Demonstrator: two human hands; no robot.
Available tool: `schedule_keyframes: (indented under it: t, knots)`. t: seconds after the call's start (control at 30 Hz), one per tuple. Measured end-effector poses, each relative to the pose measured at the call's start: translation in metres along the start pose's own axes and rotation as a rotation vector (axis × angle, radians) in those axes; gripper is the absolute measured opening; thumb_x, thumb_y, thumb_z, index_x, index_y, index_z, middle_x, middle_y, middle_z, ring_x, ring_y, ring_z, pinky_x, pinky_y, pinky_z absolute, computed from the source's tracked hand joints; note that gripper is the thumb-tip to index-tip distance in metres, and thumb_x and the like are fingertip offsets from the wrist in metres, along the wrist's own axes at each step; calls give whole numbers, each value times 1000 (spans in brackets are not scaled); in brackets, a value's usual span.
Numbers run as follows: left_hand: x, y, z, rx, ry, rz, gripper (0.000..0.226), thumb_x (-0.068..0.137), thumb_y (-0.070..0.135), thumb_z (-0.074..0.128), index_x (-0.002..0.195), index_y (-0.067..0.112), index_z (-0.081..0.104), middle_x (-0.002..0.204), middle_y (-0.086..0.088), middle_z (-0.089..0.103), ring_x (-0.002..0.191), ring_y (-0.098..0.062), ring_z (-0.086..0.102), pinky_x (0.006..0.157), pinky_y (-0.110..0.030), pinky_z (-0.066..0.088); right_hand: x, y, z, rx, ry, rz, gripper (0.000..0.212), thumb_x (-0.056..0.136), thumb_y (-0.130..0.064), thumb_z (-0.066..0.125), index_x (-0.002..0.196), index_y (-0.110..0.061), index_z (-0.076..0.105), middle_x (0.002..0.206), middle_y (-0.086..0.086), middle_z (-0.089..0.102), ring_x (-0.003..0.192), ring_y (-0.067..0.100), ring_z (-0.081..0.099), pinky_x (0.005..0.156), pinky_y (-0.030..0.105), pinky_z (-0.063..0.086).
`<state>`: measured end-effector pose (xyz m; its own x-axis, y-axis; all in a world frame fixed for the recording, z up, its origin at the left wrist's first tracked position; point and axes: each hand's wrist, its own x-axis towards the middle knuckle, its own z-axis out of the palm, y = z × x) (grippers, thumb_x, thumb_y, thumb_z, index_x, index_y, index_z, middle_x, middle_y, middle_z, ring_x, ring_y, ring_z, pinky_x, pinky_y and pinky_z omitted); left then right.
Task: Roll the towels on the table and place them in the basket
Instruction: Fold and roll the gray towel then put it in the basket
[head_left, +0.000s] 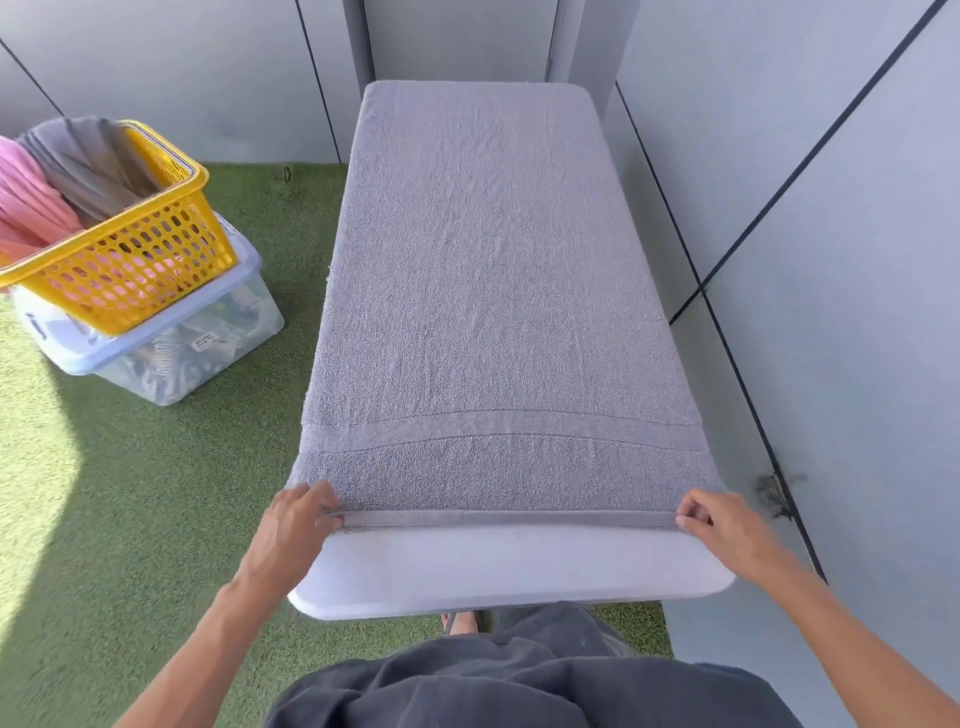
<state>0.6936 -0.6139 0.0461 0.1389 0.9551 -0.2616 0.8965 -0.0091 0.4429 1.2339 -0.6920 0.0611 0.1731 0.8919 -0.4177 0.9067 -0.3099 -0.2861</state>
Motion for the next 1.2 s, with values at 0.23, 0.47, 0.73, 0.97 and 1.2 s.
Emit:
schedule_keyframes:
  t: [0.23, 0.47, 0.73, 0.97, 1.2]
  knots:
    - [-28, 16, 14, 101, 227, -7, 13, 83, 13, 73, 81, 17, 61, 72, 6, 50, 60, -17, 51, 46, -30, 46, -22, -13, 15, 79, 280, 1, 24, 85, -18, 70, 75, -27, 50, 73, -12, 49, 65, 6, 50, 59, 33, 40]
    - [-30, 19, 23, 51, 260, -20, 12, 89, 6, 61, 89, 17, 55, 92, 1, 49, 83, -20, 48, 57, -33, 47, -18, 10, 31, 47, 309, -25, 16, 81, -16, 74, 90, -21, 62, 91, -7, 56, 91, 24, 53, 86, 33, 39]
    - [-39, -4, 23, -21, 239, 59, 28, 83, 15, 71, 108, 19, 59, 115, -3, 44, 107, -27, 47, 88, -44, 47, -23, 18, 25, 10, 276, -58, 31, 80, -6, 75, 108, -11, 65, 107, 2, 57, 106, 26, 53, 95, 32, 37]
    - [-39, -9, 24, 42, 232, 59, 38, 84, 21, 69, 120, 15, 56, 123, -6, 44, 98, -25, 57, 75, -43, 57, -27, 19, 31, -4, 339, -95, 30, 74, -1, 79, 100, -8, 65, 107, 6, 54, 105, 25, 49, 97, 26, 31]
    - [-38, -15, 30, 159, 256, 93, 51, 84, 7, 68, 131, 11, 50, 133, -13, 45, 113, -35, 51, 86, -51, 55, -26, 17, 34, -80, 402, -118, 33, 67, 0, 83, 96, -5, 69, 101, 8, 56, 98, 24, 46, 94, 30, 32]
